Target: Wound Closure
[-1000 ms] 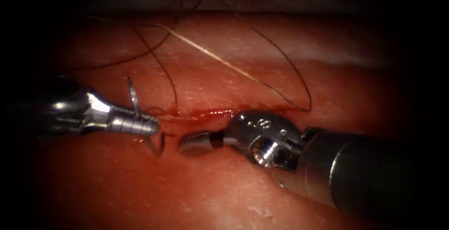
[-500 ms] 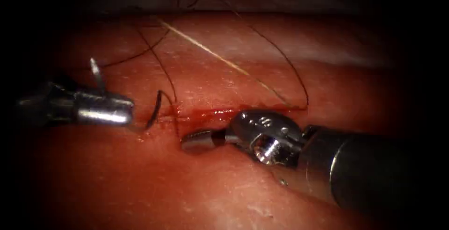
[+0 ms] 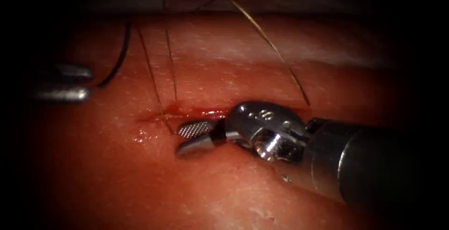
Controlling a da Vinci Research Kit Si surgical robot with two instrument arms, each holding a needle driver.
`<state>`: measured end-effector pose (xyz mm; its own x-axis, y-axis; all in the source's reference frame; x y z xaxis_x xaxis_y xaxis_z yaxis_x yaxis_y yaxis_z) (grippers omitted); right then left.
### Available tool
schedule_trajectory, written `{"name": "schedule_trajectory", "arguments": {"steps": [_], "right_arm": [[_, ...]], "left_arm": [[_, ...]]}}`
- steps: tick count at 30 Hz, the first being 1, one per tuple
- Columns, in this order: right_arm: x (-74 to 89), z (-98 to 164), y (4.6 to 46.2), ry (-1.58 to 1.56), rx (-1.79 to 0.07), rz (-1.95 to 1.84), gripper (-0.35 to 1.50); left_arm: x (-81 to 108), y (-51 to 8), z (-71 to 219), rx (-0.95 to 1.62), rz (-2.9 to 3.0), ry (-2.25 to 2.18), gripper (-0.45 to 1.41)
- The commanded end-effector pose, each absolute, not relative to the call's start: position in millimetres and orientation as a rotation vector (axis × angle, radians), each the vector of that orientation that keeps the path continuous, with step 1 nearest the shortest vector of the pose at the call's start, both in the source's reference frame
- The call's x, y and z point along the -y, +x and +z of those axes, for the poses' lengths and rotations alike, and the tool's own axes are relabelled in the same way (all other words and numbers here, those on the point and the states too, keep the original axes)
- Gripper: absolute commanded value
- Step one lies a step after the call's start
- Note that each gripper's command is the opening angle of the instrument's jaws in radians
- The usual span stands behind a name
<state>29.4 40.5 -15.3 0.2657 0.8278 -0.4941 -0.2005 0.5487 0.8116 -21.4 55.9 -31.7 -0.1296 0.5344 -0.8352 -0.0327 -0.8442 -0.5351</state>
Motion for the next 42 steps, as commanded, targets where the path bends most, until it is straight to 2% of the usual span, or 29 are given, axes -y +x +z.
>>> {"name": "schedule_trajectory", "arguments": {"steps": [1, 14, 18, 19, 20, 21, 22, 31, 42], "right_arm": [[-40.5, -15, 30.8, 0.699, -1.09, 0.773, 0.57], [-41.7, -15, 31.8, 0.64, -1.1, 0.766, 0.51], [-41.8, -14, 32.1, 0.63, -1.101, 0.767, 0.41], [-41.8, -14, 32.3, 0.629, -1.101, 0.768, 0.36], [-41.8, -14, 32.3, 0.629, -1.101, 0.769, 0.22], [-41.7, -14, 32.5, 0.622, -1.102, 0.766, -0.15], [-41.6, -15, 32.4, 0.647, -1.102, 0.741, -0.35], [-39.4, -20, 30.2, 0.755, -1.052, 0.712, -0.35], [-35.6, -30, 32.6, 0.909, -1.04, 0.658, -0.35]], "left_arm": [[-56.0, -21.7, -31, 0.564, 2.026, -1.769, -0.35], [-56.1, -21.3, -34, 0.665, 2.006, -1.811, -0.35], [-56.0, -21.4, -34, 0.673, 2.009, -1.813, -0.35], [-56.0, -21.5, -35, 0.674, 2.009, -1.813, -0.35], [-56.0, -21.5, -35, 0.674, 2.009, -1.813, -0.35], [-56.0, -21.7, -35, 0.674, 2.008, -1.813, -0.35], [-56.1, -21.7, -35, 0.676, 2.007, -1.814, -0.35], [-56.0, -20.9, -33, 0.626, 2.02, -1.788, -0.35], [-53.7, -19.4, -31, 0.587, 2.038, -1.763, -0.35]]}}
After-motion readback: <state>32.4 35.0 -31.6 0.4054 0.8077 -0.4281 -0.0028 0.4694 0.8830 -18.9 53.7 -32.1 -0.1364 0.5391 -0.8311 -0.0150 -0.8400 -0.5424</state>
